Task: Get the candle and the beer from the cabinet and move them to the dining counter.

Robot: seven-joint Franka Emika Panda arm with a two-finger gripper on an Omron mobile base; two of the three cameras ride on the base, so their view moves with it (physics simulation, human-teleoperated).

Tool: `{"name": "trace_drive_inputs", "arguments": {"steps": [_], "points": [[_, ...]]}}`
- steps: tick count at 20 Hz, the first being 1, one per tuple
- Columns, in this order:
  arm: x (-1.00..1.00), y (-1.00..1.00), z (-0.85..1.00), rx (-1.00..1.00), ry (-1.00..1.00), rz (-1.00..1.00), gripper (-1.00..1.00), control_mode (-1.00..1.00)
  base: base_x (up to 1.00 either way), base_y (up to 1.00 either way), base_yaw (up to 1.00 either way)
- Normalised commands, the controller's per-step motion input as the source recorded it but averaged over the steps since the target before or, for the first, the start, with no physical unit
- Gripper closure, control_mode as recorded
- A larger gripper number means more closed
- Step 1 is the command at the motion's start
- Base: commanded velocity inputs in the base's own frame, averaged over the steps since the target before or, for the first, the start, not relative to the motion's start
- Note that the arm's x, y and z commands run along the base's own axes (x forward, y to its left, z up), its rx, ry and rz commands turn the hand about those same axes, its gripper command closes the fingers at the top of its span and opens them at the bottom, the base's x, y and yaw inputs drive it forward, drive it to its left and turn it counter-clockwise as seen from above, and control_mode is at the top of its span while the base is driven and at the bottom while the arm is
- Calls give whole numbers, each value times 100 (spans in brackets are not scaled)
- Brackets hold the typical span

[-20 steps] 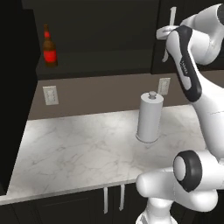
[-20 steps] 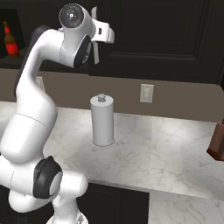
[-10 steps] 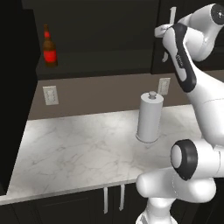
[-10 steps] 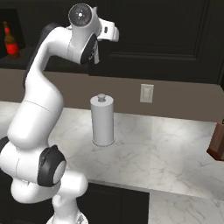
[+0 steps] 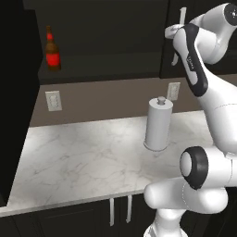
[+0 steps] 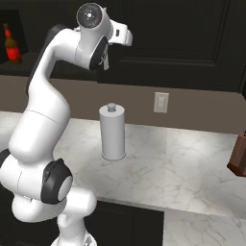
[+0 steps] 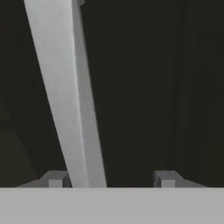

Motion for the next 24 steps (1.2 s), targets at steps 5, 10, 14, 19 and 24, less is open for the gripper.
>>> {"name": "trace_drive_inputs", "arguments": {"steps": [5,10,14,19,24], "points": [[11,10,0,0,-1,-1,100,-100,0,0,0],[3,8,0,0,-1,-3,100,-100,0,0,0],[0,19,0,1,-1,-4,100,-100,0,0,0],[-5,19,0,4,-3,-2,100,-100,0,0,0],[-33,3,0,8,0,0,100,-100,0,0,0]]}}
